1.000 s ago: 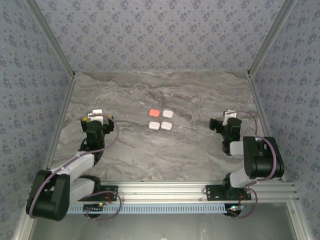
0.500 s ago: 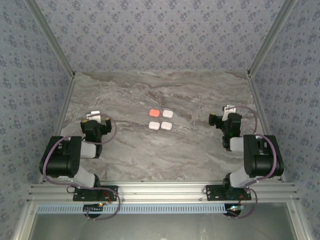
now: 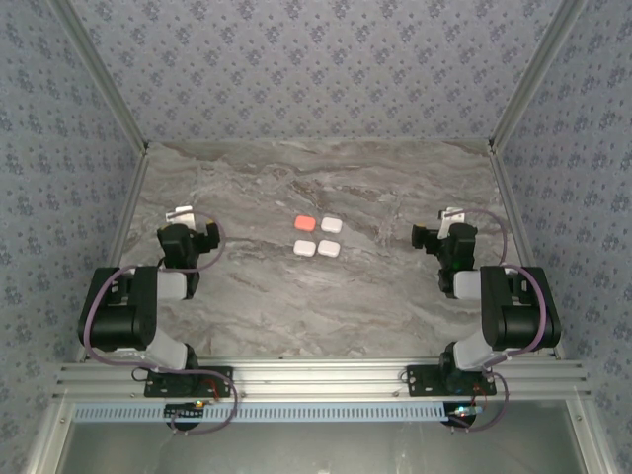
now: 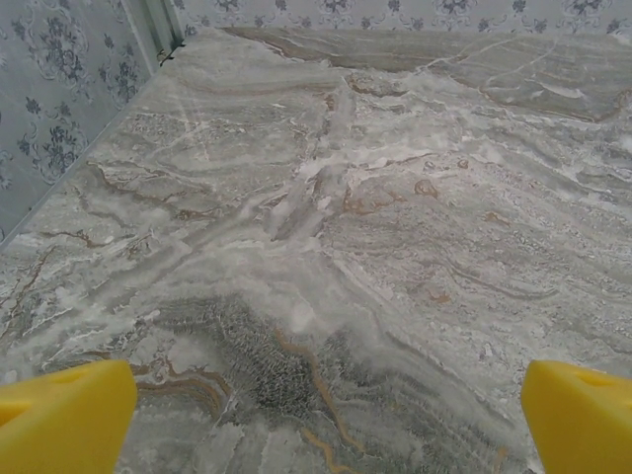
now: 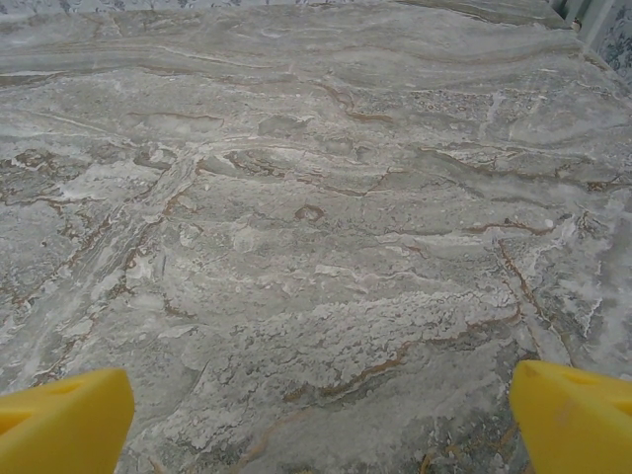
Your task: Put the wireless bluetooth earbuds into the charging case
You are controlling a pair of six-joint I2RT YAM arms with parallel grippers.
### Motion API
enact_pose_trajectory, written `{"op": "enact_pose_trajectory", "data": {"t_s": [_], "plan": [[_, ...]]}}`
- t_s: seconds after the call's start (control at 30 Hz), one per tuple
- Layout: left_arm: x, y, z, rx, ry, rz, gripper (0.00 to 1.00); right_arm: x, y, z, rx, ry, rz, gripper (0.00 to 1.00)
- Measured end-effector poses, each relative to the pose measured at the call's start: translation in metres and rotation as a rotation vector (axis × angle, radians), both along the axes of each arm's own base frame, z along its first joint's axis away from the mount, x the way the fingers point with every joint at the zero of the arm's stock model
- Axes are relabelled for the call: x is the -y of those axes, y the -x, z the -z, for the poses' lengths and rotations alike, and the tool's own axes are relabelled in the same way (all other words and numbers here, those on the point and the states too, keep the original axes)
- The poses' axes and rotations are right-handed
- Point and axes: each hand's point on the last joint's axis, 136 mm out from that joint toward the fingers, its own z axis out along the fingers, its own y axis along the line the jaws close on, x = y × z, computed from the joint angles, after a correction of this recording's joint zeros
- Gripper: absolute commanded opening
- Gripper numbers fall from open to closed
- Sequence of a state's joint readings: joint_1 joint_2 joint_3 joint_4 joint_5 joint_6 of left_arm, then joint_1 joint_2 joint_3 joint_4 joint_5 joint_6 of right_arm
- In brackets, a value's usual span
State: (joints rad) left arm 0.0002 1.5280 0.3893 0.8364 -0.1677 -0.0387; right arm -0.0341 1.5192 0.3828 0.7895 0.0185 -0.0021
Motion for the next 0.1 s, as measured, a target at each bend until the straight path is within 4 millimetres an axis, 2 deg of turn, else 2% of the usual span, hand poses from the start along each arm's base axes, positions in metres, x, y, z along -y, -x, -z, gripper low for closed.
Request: {"op": "enact_pose_trajectory", "data": {"t_s": [0.1], "plan": [[0.0000,0.0000,0.0001,0.000,0.000,0.000,0.99,0.0000,0.0000,0.0000,0.000,0.000,0.000,1.00]]}}
